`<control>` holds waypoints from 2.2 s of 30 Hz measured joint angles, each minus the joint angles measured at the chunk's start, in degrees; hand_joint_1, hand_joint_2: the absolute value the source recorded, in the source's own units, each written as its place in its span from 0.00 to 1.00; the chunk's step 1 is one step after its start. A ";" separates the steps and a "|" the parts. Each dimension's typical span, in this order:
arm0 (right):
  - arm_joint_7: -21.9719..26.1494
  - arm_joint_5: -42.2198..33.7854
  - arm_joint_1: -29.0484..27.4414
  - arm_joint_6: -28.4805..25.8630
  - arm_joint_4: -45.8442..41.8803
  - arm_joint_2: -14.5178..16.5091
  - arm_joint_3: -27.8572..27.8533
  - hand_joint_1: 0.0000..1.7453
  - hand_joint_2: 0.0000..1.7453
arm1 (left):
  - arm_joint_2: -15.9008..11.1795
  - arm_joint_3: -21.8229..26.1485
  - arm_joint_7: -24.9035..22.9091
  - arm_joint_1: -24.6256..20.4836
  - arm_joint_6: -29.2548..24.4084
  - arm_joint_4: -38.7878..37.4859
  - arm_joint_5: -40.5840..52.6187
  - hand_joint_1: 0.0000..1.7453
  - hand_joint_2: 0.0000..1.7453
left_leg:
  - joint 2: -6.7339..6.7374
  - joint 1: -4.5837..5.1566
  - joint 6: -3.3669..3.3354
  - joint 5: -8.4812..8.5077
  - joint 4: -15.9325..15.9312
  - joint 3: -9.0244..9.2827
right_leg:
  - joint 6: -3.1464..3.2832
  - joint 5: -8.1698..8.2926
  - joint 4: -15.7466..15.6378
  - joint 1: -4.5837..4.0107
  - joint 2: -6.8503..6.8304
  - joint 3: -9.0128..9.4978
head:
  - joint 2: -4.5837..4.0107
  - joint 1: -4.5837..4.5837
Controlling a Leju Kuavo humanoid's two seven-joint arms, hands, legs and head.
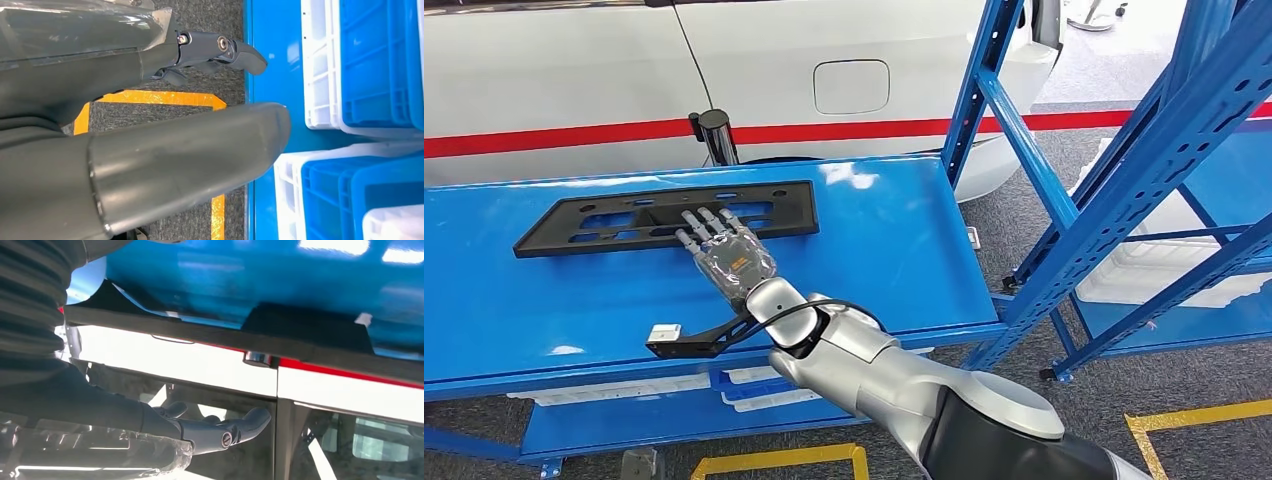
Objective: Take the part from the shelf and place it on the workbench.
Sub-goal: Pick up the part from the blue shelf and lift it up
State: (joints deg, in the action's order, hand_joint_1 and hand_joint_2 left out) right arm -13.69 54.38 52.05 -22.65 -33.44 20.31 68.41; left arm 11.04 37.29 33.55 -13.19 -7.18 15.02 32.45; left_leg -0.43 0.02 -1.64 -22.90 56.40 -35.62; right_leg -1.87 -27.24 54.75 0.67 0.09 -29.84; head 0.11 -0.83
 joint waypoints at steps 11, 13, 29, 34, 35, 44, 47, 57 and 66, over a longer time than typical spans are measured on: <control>-1.94 0.49 1.10 -2.58 7.04 -0.10 -1.18 0.00 1.00 | 0.08 0.41 -0.38 0.15 0.40 0.00 1.01 0.00 0.00 | 0.00 0.00 0.00 0.00 0.00 0.01 | 0.00 0.01 0.00 0.00 0.00 0.00 | 0.00 0.00; -2.40 1.05 1.19 -3.22 8.40 -0.11 -1.70 0.00 1.00 | 0.10 0.41 -0.55 0.12 0.48 0.00 1.16 0.00 0.00 | 0.00 0.00 0.00 0.00 0.01 0.02 | -0.01 0.01 0.00 0.01 0.00 0.00 | 0.00 0.00; -4.84 16.37 1.27 -6.72 13.12 -3.60 -20.68 0.21 1.00 | 0.52 -0.72 -1.93 -0.50 1.29 0.00 3.10 0.00 0.00 | 0.01 0.00 0.00 0.00 0.02 0.06 | -0.02 0.03 -0.01 0.05 0.00 0.02 | 0.00 0.00; -3.96 16.99 0.90 -6.65 13.13 -3.99 -23.37 0.98 1.00 | 0.64 -1.03 -2.13 -0.81 1.73 0.00 3.46 0.00 0.00 | 0.02 -0.01 0.00 0.00 0.02 0.06 | -0.02 0.03 -0.01 0.04 0.01 0.01 | 0.00 0.00; -3.66 17.20 0.75 -6.62 13.13 -4.00 -23.69 0.98 1.00 | 0.68 -1.18 -2.18 -0.86 1.85 0.00 3.55 0.00 0.00 | 0.02 -0.01 0.00 0.00 0.02 0.05 | -0.02 0.03 -0.01 0.04 0.01 0.01 | 0.00 0.00; -3.10 17.68 0.32 -6.67 13.10 -3.99 -25.32 0.98 1.00 | 0.96 -2.07 -2.43 -1.03 2.07 0.00 3.96 0.00 0.00 | 0.01 -0.01 0.00 0.00 0.02 0.07 | -0.02 0.02 -0.01 0.04 0.00 0.04 | 0.00 0.00; -3.08 17.70 0.50 -6.73 13.09 -3.98 -25.43 0.98 1.00 | 0.97 -2.08 -2.46 -1.07 2.07 0.00 3.96 0.00 0.00 | 0.01 -0.01 0.00 0.00 0.02 0.11 | -0.02 0.02 -0.01 0.05 0.00 0.07 | 0.00 0.00; -2.21 19.91 0.45 -6.16 12.97 -3.84 -26.21 0.23 1.00 | 0.99 -2.10 -2.56 -1.14 2.31 0.00 4.03 0.00 0.00 | 0.02 -0.01 0.00 0.00 0.02 0.16 | -0.02 0.02 -0.01 0.04 0.01 0.11 | 0.00 0.00; -1.15 23.93 -0.51 -5.01 11.99 -2.86 -29.56 1.00 1.00 | 1.10 -2.13 -2.85 -1.18 2.43 0.00 4.09 0.00 0.00 | 0.08 -0.02 0.00 0.00 0.02 0.15 | -0.02 0.02 0.00 0.04 0.01 0.11 | 0.00 0.00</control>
State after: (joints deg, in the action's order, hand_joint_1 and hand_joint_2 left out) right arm -14.84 78.31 51.54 -27.66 -21.45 17.44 38.85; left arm 12.14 35.17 30.70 -14.38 -4.75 15.02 36.54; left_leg -0.35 0.01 -1.64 -22.90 56.42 -35.46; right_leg -1.89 -27.22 54.74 0.71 0.10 -29.74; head 0.11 -0.83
